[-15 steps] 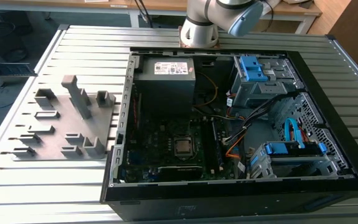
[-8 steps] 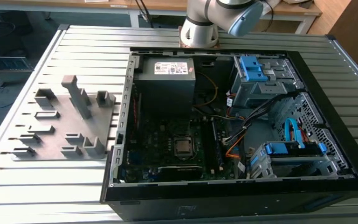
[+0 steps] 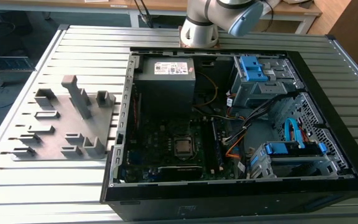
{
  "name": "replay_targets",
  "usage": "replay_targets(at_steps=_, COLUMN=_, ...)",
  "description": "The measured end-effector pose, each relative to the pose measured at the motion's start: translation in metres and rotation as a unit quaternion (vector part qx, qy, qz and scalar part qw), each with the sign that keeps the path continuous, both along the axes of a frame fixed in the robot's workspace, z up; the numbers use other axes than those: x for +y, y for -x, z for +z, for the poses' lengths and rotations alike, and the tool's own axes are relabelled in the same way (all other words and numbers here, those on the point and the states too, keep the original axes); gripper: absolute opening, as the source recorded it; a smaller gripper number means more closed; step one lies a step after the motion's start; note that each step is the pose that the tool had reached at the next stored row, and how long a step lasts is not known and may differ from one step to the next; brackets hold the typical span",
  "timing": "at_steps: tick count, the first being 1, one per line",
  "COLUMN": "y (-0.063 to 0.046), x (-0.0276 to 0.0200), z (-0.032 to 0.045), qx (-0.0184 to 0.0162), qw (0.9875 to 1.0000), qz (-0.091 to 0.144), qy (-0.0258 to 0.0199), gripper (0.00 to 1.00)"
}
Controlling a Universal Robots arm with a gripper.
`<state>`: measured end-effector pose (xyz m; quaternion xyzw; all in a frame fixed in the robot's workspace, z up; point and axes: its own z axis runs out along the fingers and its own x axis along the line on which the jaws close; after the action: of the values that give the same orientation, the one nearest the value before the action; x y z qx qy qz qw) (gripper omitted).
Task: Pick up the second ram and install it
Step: 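Pick up the second ram and move it above second insertion slot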
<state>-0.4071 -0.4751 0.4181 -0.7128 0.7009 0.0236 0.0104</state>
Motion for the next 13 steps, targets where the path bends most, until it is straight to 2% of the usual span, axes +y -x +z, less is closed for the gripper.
replay_targets(at_steps=2, y=-0.006, x=0.0000, z=-0.0001, qx=0.0002, qw=1.0000, qz=0.000, qy=0.0000, gripper=0.14)
replay_targets(at_steps=13, y=-0.056, x=0.0000, z=-0.0013, qx=0.0015, qw=1.0000, qz=0.000, qy=-0.0001, gripper=0.14)
